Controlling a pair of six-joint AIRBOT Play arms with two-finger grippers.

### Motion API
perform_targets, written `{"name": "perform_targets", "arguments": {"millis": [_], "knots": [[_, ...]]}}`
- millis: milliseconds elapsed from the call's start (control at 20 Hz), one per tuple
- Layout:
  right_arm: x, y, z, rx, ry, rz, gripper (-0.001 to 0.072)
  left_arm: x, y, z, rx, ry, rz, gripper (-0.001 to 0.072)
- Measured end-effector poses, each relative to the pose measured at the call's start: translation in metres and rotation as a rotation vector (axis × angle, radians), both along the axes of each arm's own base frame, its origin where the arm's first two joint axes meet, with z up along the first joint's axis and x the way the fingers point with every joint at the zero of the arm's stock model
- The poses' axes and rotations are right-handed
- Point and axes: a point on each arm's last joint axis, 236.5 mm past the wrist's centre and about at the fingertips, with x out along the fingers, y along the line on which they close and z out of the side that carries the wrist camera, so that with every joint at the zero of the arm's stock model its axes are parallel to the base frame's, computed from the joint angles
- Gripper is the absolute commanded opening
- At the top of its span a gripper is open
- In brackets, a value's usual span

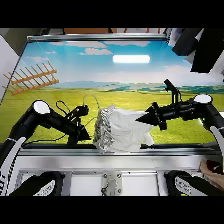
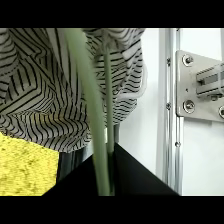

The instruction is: Fold the clothes and pants, and hang the long-sleeved shirts on hangers.

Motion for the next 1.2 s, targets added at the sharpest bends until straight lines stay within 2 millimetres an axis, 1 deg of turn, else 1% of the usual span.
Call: {"name": "perform_targets", "arguments": {"millis": [950, 1000, 1100, 1200], "knots": [[0.0020, -0.0003, -0.0017, -0.005, -0.027, -0.001, 0.0010, -0.0001, 0.0001, -0.0001, 0.000, -0.001, -0.002, 0.0013], [0.0020, -0.0003, -0.0017, -0.005, -0.027, -0.001, 0.0010, -0.0001, 0.0001, -0.0001, 0.000, -0.001, -0.002, 0.0021], [0.0030, -0.0004, -0.0022, -0.007, -0.028, -0.005, 0.0010, -0.0008, -0.0001, 0.0003, -0.002, 0.000, -0.005, 0.0340], [0.0030, -0.0004, -0.0021, -0.007, -0.031, -0.004, 0.0009, -0.0004, 0.0000, 0.0001, 0.002, 0.007, 0.005, 0.0336]]}}
